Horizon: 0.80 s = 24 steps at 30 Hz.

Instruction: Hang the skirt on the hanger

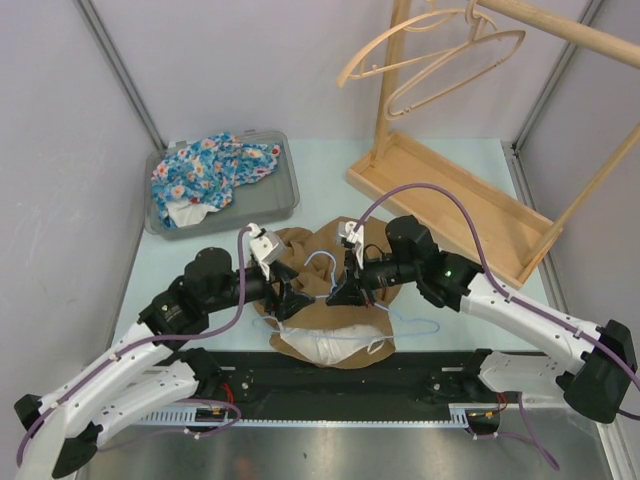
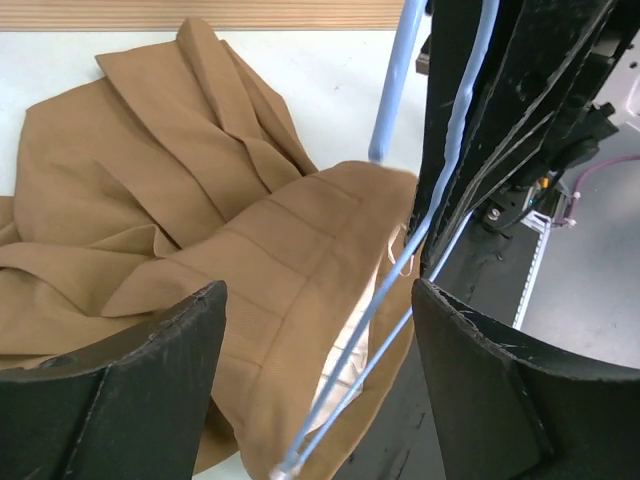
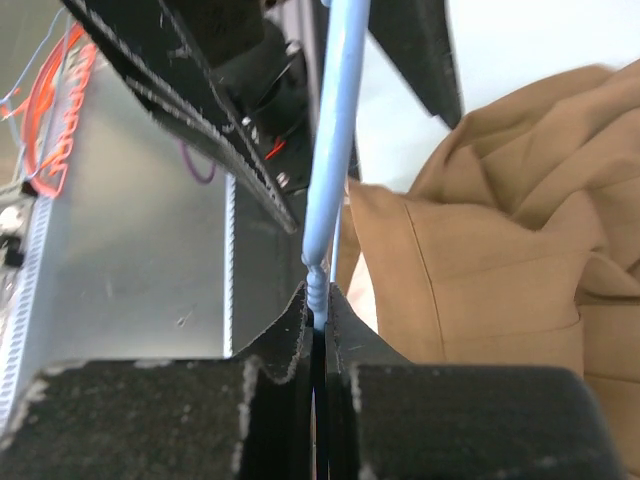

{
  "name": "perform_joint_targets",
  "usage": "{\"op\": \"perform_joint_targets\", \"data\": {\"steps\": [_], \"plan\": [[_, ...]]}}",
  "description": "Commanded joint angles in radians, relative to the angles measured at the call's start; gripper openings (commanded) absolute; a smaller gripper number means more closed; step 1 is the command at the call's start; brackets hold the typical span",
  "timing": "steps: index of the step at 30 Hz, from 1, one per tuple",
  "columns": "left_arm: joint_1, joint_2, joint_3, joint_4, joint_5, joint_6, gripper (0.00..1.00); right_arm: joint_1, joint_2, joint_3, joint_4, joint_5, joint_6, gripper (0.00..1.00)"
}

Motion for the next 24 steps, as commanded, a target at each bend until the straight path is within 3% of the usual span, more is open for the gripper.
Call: {"op": "perform_joint_targets", "data": {"steps": [1, 6, 11, 14, 15, 16, 17, 18, 19, 22, 24], "plan": [[-0.004, 0.011, -0.021, 0.041, 0.072, 0.033, 0.78, -0.002, 0.007, 0.053, -0.06, -0.096, -0.04, 0.0], [-0.004, 0.068, -0.06, 0.067, 0.159, 0.023, 0.67, -0.002, 0.001, 0.052, -0.056, -0.073, -0.041, 0.0], [-0.004, 0.099, -0.092, 0.105, 0.205, 0.013, 0.62, -0.005, 0.0, 0.052, -0.03, -0.06, -0.034, 0.0], [-0.004, 0.125, -0.104, 0.128, 0.211, 0.008, 0.44, -0.01, -0.003, 0.052, -0.022, -0.059, -0.028, 0.0], [-0.004, 0.131, -0.104, 0.133, 0.199, 0.008, 0.25, -0.01, -0.005, 0.053, -0.025, -0.056, -0.023, 0.0], [-0.004, 0.145, -0.1, 0.13, 0.187, 0.007, 0.17, -0.01, -0.005, 0.052, -0.031, -0.044, -0.021, 0.0], [-0.004, 0.149, -0.098, 0.127, 0.176, 0.008, 0.02, -0.01, -0.005, 0.052, -0.039, -0.028, -0.018, 0.0], [-0.004, 0.154, -0.096, 0.127, 0.137, 0.008, 0.0, -0.008, -0.003, 0.05, -0.062, -0.011, -0.011, 0.0], [-0.004, 0.162, -0.092, 0.121, 0.121, 0.008, 0.0, -0.008, 0.0, 0.05, -0.076, 0.022, -0.011, 0.05], [-0.004, 0.157, -0.084, 0.113, 0.037, 0.017, 0.0, -0.014, -0.005, 0.047, -0.134, 0.068, -0.02, 0.35], [-0.004, 0.136, -0.083, 0.104, 0.007, 0.023, 0.0, -0.016, -0.02, 0.026, -0.158, 0.088, -0.02, 0.44]]}}
